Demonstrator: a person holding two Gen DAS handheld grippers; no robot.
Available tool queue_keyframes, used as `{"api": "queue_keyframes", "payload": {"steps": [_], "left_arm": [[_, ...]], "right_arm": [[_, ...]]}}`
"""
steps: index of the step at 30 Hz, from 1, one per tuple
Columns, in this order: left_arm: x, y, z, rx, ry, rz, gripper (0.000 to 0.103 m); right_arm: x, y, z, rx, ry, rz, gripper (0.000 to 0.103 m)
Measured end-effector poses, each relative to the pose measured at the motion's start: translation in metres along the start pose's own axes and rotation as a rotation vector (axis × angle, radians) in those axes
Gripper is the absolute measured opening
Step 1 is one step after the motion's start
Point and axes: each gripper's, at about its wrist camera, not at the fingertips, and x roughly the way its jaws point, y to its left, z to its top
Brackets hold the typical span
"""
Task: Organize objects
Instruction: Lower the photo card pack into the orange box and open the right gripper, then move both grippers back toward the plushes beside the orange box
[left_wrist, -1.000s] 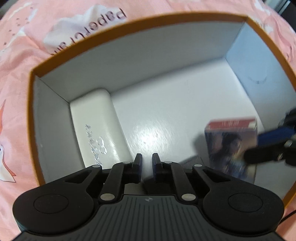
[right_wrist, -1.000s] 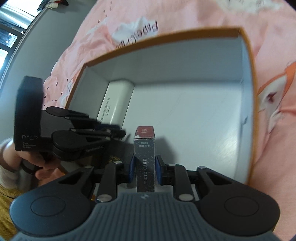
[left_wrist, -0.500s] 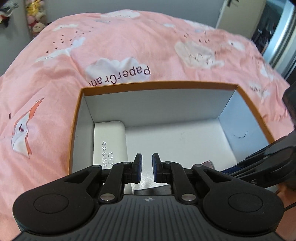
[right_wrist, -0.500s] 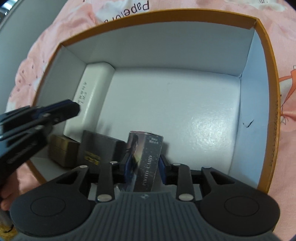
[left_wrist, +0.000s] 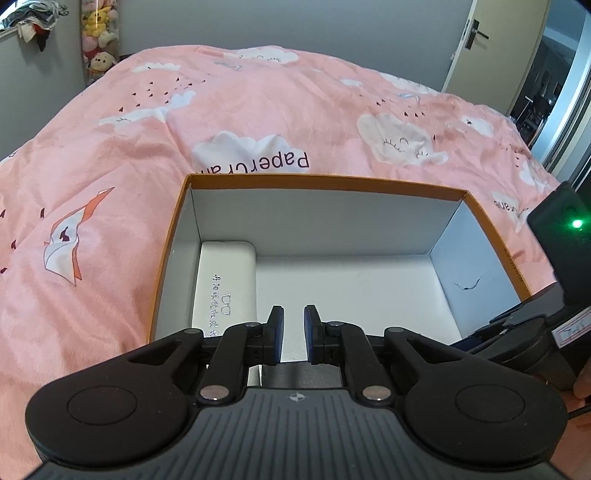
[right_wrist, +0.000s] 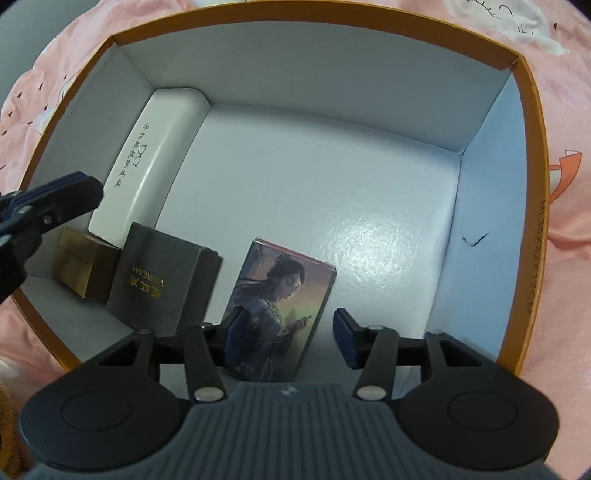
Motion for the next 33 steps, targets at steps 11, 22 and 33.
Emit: {"api": "queue_keyframes", "payload": {"steps": [11, 22, 33], "left_arm": [[-0.017, -0.003, -0.007, 0.010, -0.049, -0.023, 0.015], [-0.049, -0.012, -0.017, 0.042, -0.143, -0.017, 0.017], [-0.098, -0.029, -0.039, 0.106, -0.227, -0.037, 0.027]], "right_arm": [[0.003, 0.016, -0.003, -0.070, 0.007, 0.047, 0.031], [-0.042, 0.018, -0.022, -0.073, -0.186, -0.021, 0.032], [-0.114, 0.045, -0.104, -0.095, -0.622, -0.022, 0.055]]}}
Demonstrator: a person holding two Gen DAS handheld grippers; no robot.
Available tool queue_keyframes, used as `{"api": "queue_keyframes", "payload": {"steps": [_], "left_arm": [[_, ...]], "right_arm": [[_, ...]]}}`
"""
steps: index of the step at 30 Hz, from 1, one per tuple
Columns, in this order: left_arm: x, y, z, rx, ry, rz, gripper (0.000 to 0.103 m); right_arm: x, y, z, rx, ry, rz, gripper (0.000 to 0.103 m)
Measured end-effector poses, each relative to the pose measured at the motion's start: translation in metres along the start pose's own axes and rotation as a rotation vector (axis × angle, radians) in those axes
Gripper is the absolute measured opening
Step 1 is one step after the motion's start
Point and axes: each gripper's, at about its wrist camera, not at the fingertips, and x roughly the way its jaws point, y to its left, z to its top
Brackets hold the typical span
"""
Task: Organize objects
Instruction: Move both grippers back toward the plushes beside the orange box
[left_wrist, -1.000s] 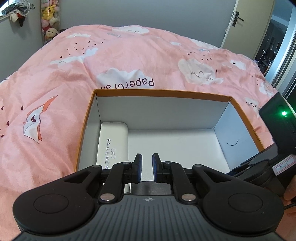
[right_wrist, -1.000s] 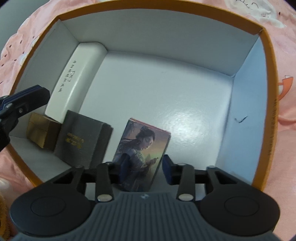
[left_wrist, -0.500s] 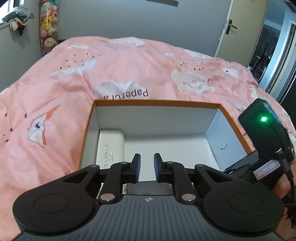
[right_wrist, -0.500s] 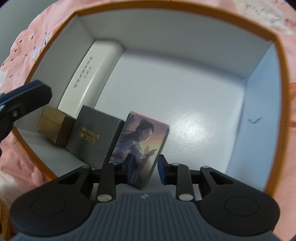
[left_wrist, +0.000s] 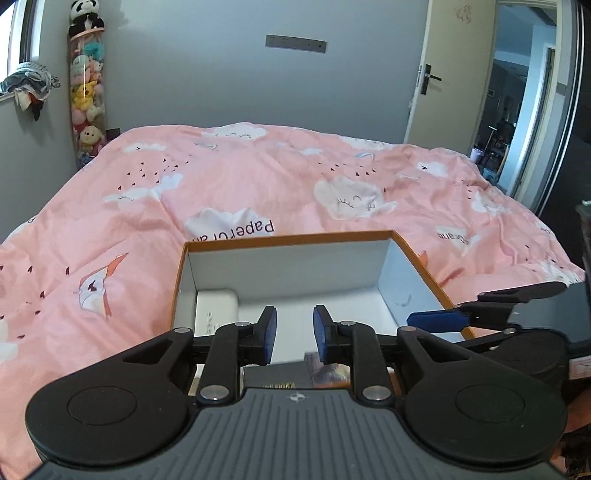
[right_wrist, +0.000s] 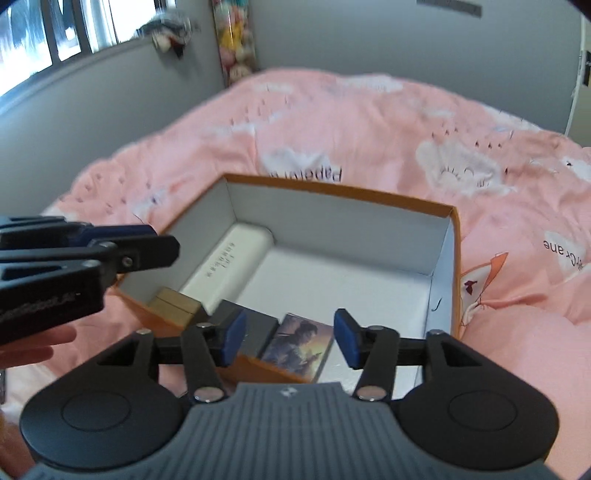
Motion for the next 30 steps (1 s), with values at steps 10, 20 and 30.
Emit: {"api": "queue_keyframes", "payload": {"steps": [10, 20, 30], "left_arm": [[-0.026, 0.001, -0.049, 0.014, 0.109, 0.014, 0.037], [-0.041, 0.025, -0.085, -0.070, 0.253, 0.016, 0.037], [-0.051, 0.043, -0.115, -0.176, 0.356, -0.037, 0.037]], "right_arm": [[-0.017, 0.029, -0.064, 0.010, -0.009, -0.030, 0.068], [-0.015, 0.050, -0.101, 0.005, 0.108, 0.016, 0.068], [-0.011, 0.055, -0.119, 0.037, 0.180, 0.059, 0.066]]}}
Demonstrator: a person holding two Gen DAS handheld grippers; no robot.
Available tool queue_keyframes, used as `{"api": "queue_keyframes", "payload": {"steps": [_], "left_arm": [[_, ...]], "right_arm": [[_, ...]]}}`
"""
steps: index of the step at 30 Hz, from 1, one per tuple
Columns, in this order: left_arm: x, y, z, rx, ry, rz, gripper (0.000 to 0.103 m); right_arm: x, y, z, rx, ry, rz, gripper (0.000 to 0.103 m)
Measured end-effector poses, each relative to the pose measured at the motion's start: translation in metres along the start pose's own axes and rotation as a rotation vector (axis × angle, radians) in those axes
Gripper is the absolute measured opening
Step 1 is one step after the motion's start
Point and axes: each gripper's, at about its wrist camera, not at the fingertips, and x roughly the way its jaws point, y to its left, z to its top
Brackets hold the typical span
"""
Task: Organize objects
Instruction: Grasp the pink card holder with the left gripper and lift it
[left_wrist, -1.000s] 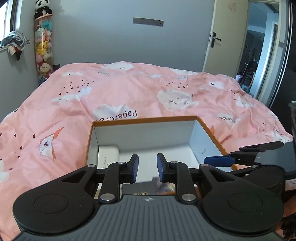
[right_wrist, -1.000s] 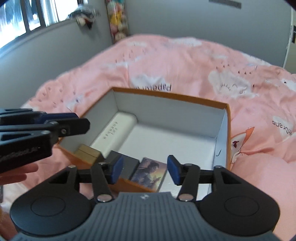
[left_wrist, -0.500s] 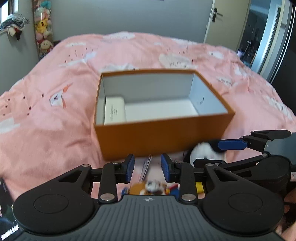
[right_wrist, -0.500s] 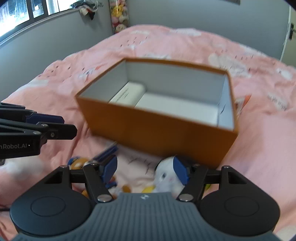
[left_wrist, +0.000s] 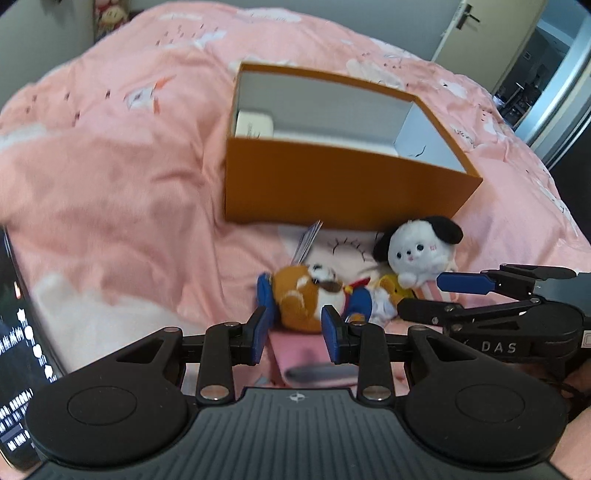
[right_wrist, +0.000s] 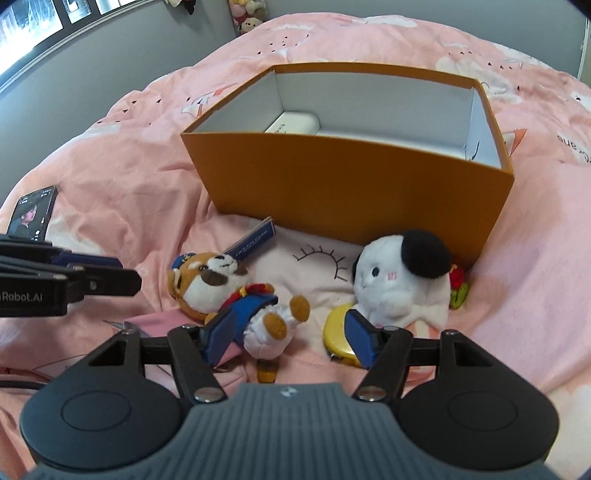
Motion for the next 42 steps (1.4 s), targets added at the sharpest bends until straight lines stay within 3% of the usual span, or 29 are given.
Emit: {"api": "queue_keyframes", "payload": {"steps": [7, 16, 21, 25, 29, 31, 35, 42], "left_arm": [[0.008, 0.009, -0.006, -0.054, 0.076, -0.044, 0.037], [-0.009, 0.006, -0.018, -0.006, 0.132, -0.107, 0.044], [-0.018, -0.003, -0.028, 0.108, 0.189, -0.127, 0.044], [-0.012, -0.002, -0.036, 0.125, 0.244, -0.153, 0.044], [-0.001, -0.002, -0.038, 0.109, 0.266, -0.167, 0.043], [0.001, -0.004, -0.037, 0.109, 0.253, -0.149, 0.043], [0.001, -0.004, -0.027, 0.097, 0.183, -0.111, 0.043], [-0.004, -0.003, -0.002, 0.039, -0.015, -0.075, 0.043]], "right_arm": [[0.005, 0.003, -0.003, -0.008, 0.045, 0.062, 0.051], [0.017, 0.008, -0.015, -0.076, 0.219, 0.108, 0.049], [0.018, 0.016, -0.020, -0.234, 0.303, 0.112, 0.048], [0.023, 0.026, -0.025, -0.300, 0.351, 0.185, 0.029], [0.032, 0.027, -0.029, -0.282, 0.389, 0.267, 0.019], [0.035, 0.025, -0.028, -0.248, 0.381, 0.292, 0.014], [0.030, 0.012, -0.017, -0.143, 0.317, 0.337, 0.014], [0.024, 0.008, 0.014, -0.064, 0.167, 0.260, 0.015]]}}
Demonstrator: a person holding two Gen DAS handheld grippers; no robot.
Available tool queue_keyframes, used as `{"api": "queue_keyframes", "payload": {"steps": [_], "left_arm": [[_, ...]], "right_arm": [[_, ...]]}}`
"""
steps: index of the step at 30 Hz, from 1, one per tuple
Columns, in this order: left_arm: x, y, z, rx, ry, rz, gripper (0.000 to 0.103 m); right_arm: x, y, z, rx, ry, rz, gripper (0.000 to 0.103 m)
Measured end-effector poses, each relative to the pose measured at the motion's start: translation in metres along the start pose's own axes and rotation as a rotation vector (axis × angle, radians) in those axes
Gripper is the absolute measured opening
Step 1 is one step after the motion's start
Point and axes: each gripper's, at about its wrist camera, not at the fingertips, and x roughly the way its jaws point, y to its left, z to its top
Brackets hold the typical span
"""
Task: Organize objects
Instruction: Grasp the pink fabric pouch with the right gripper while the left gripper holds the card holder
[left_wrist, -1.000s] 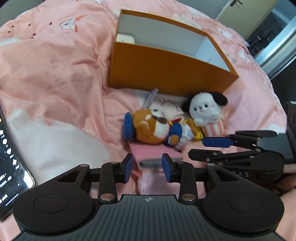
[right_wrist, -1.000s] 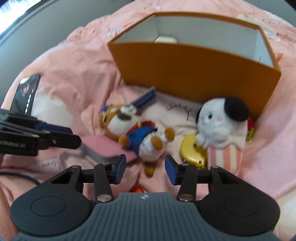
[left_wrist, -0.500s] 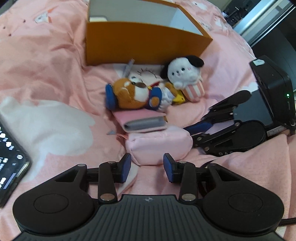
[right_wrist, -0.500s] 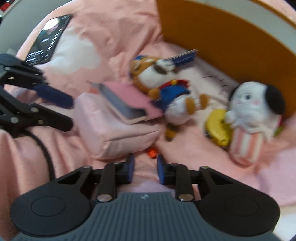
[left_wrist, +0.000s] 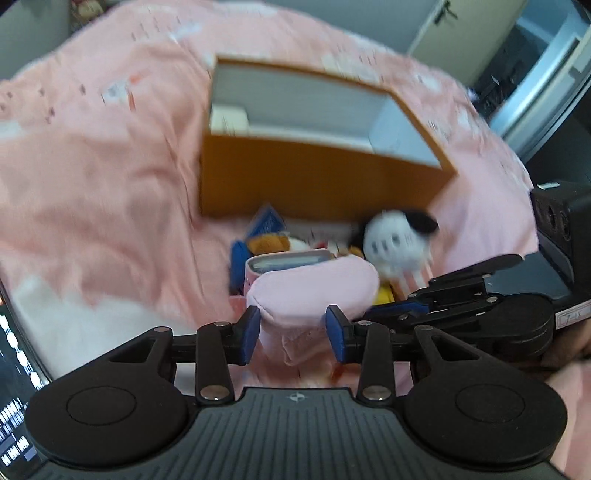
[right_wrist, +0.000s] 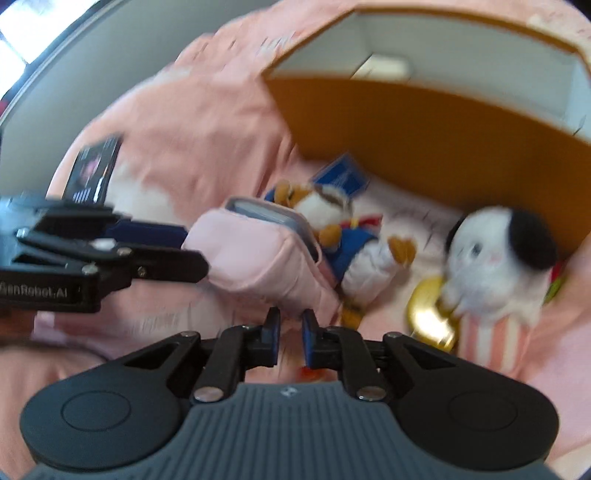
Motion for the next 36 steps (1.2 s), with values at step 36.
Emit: {"api": "queue_keyframes", "payload": {"steps": [36], "left_arm": [[0.035, 0.041, 0.002, -0.155, -0.014, -0.020, 0.036]], "right_arm": [[0.008, 0.020, 0.015, -0.171, -0.155, -0.153, 0.038]]}}
